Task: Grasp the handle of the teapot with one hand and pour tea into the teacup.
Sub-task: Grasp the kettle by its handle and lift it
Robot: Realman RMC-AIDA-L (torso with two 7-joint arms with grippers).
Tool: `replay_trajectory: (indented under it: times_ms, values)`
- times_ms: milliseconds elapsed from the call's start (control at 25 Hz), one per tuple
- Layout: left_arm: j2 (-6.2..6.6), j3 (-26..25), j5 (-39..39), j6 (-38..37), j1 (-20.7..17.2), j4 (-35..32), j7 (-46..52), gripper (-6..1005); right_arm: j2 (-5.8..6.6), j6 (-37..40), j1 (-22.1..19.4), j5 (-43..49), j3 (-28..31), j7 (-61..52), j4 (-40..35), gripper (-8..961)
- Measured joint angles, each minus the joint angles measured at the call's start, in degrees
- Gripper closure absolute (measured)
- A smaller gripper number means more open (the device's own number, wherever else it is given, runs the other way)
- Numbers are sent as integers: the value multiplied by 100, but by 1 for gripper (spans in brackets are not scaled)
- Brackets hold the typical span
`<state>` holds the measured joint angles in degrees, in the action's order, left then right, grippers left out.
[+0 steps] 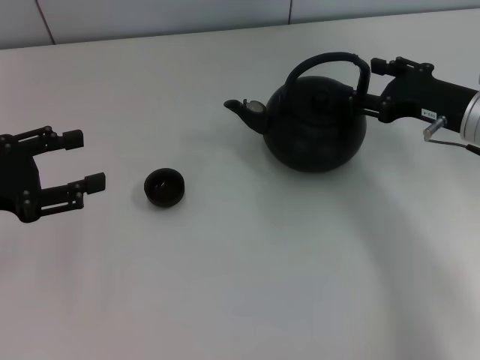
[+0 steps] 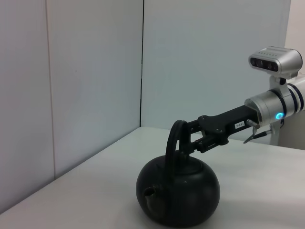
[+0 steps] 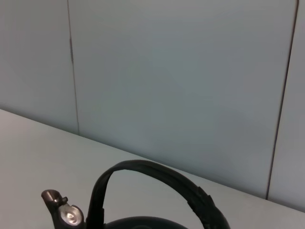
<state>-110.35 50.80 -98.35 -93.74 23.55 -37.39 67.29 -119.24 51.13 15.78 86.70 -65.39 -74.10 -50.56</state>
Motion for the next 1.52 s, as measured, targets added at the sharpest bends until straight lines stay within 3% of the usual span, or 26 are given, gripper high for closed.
replay_trajectory:
  times_ms: [440, 600, 1320, 1520]
  values:
    - [-4, -23, 17, -9, -17, -12, -6, 247, -3, -10, 29, 25, -26, 65, 2, 252]
    - [-8, -95, 20, -12, -33, -18, -6, 247, -3, -21, 20, 10, -6, 133, 2, 442]
    - [-48, -141, 15, -2, 1, -47, 18, 246, -9, -53, 79, -7, 8, 347, 111, 819]
    - [-68, -140, 15, -2, 1, -49, 17, 247, -11, -76, 107, -182, -20, 465, 121, 822]
